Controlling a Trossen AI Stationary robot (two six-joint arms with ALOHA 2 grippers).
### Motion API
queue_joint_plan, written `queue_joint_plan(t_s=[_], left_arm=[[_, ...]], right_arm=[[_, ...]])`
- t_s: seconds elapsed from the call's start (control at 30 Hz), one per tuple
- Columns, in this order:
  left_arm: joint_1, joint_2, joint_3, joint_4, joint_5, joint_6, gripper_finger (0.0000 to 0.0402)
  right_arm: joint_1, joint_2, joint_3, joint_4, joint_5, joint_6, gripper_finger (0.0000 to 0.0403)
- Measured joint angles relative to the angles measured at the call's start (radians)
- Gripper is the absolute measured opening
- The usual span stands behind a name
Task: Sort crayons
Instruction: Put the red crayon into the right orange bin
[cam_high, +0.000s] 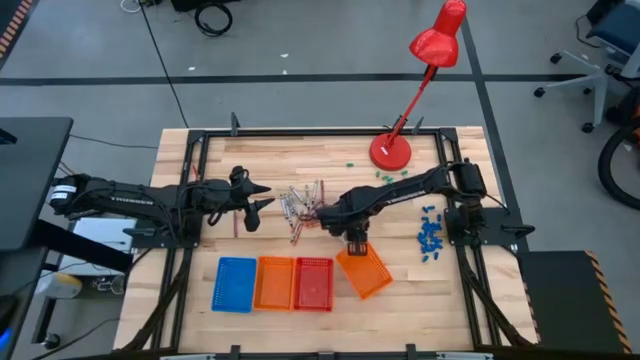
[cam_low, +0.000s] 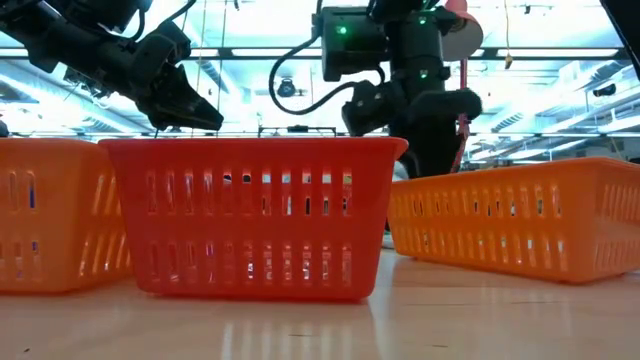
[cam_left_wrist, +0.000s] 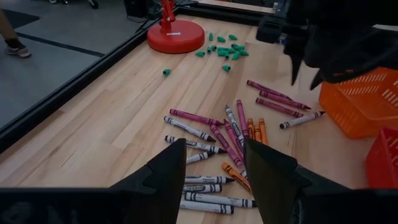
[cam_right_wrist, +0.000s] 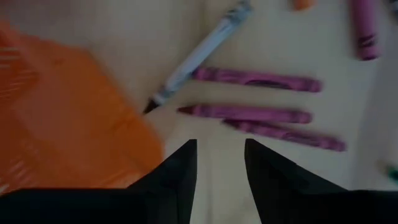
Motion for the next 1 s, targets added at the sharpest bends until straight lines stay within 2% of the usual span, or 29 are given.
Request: queue_joint_plan(t_s=[0.27,0.5,0.63,0.83,1.0], left_arm=[[0.000,0.000,0.000,0.000,0.000,0.000,0.0173],[0.000,0.000,0.000,0.000,0.000,-0.009,0.0173],[0.000,0.000,0.000,0.000,0.000,-0.011,0.0173],[0.000,0.000,0.000,0.000,0.000,-0.013,0.0173],[0.000,0.000,0.000,0.000,0.000,-0.013,0.0173]], right_arm=[[0.073,0.000,0.000,-0.041,-0.100,0.045,0.0139],[0.063,0.000,-0.001,-0.048,0.072,0.004,0.0139],[0.029,0.000,-0.001,-0.046,0.120,-0.075,0.0139],[-0.011,-0.001,-0.020,-0.015,0.218,-0.238,0.0138],[-0.031,-0.001,-0.104,0.046,0.217,-0.439,0.0137]])
